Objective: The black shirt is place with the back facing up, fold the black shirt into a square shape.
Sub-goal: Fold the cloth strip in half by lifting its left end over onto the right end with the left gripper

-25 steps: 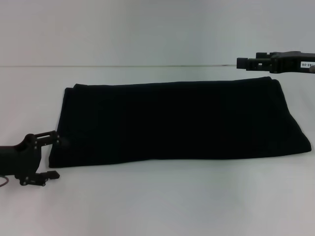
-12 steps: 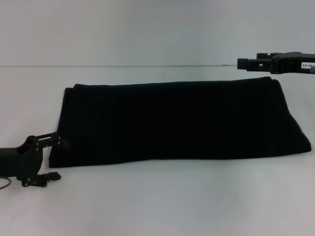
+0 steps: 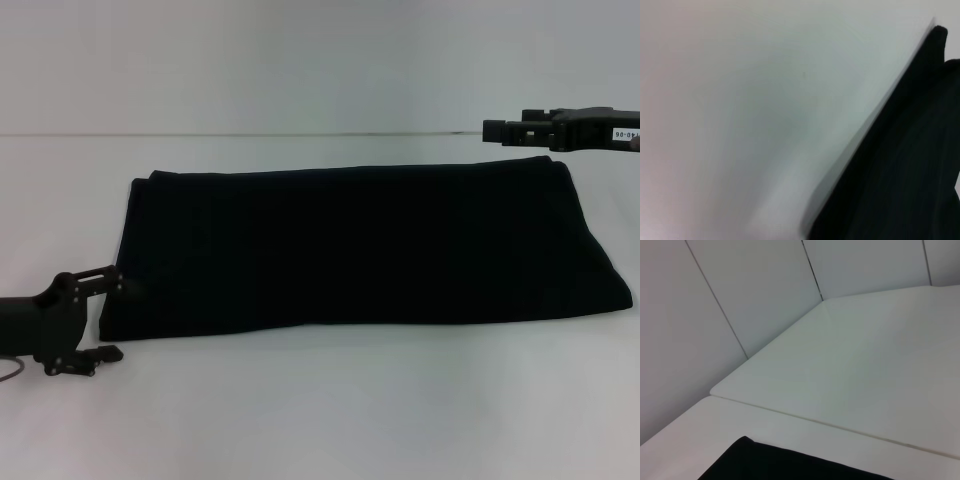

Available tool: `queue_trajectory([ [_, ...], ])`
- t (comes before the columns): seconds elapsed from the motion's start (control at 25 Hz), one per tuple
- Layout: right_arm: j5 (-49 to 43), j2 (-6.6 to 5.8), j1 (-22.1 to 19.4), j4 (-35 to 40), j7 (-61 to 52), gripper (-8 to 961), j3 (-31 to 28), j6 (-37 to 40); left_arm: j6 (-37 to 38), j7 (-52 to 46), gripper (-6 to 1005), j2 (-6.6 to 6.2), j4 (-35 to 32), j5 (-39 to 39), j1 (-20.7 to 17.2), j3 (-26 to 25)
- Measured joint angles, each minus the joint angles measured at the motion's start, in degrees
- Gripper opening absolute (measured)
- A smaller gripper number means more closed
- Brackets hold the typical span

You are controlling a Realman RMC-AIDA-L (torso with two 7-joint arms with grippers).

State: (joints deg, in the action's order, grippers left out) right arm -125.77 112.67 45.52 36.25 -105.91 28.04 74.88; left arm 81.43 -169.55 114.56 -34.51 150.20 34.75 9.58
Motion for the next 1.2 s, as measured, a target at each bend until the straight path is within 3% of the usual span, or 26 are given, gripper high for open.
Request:
queue_trajectory([
  [1.2, 0.84, 0.09, -0.11, -0.13, 0.00, 919, -0.20, 0.45, -2.26, 0.79, 921, -0.13, -0.03, -0.15, 0.42, 0.25],
])
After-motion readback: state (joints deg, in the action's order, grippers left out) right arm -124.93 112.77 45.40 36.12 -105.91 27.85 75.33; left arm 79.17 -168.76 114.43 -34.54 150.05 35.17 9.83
